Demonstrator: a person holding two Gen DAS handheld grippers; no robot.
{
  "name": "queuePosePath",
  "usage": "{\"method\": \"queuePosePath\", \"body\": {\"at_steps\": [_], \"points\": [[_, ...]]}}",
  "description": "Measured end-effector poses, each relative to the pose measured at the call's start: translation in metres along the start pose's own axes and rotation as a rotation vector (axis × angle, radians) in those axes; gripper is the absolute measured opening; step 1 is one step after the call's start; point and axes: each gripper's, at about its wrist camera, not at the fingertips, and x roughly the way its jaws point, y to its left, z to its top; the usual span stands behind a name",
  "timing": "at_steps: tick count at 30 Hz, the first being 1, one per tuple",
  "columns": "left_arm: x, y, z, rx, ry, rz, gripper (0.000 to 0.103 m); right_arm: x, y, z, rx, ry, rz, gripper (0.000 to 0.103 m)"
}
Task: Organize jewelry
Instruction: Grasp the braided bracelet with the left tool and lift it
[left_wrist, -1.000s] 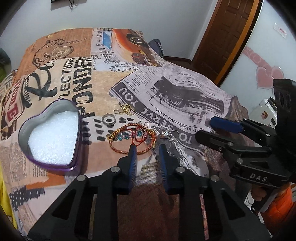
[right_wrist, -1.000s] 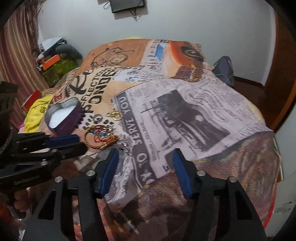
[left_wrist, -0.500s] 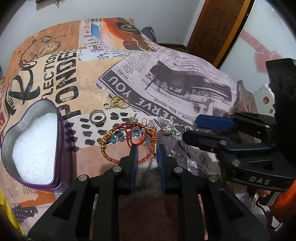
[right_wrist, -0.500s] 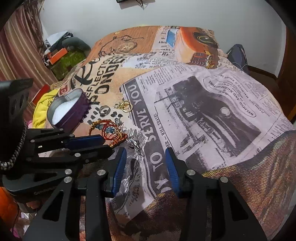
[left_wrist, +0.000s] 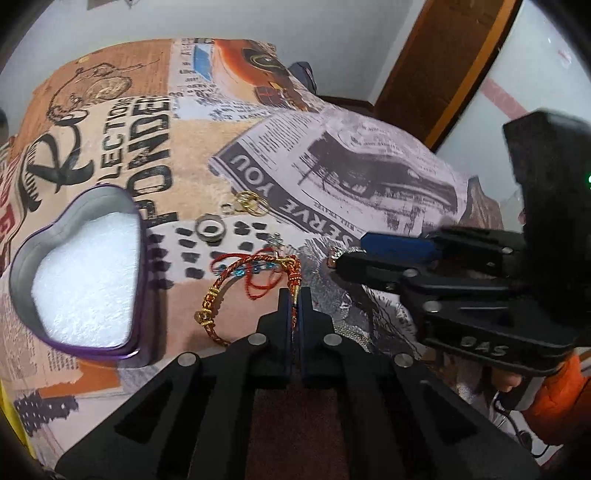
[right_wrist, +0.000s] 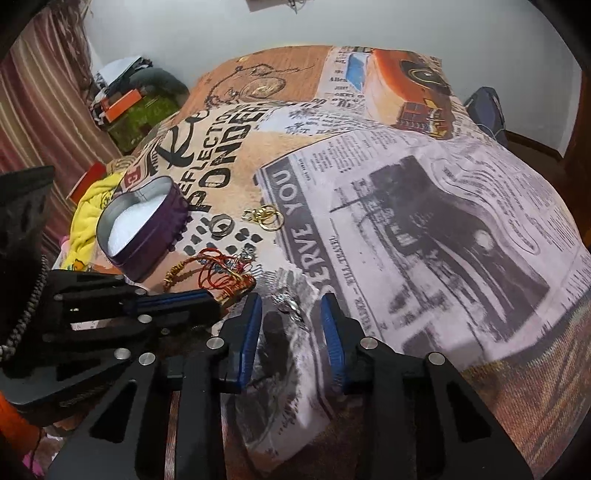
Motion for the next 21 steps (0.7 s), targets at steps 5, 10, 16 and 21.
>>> {"method": "queuePosePath", "body": {"at_steps": [5, 10, 16, 21], "points": [[-0.017, 0.01, 0.004, -0.044, -0.049, -0.004, 0.001, 0.011, 0.008, 0.002, -0.033, 0.027, -0.01, 0.017], [-0.032, 0.015, 0.008, -0.06, -0.089, -0.004, 0.001, 0.011, 0.01, 0.003, -0.035, 0.024, -0.012, 0.013], [-0.051, 0.017, 0.01, -0.074, -0.138, -0.005, 0.001, -0.002, 0.01, 0.006, -0.009, -0.012, -0.012, 0.013], [-0.073, 0.015, 0.014, -0.074, -0.196, 0.006, 0.001, -0.017, 0.014, 0.011, -0.002, -0.041, -0.023, 0.013]]}}
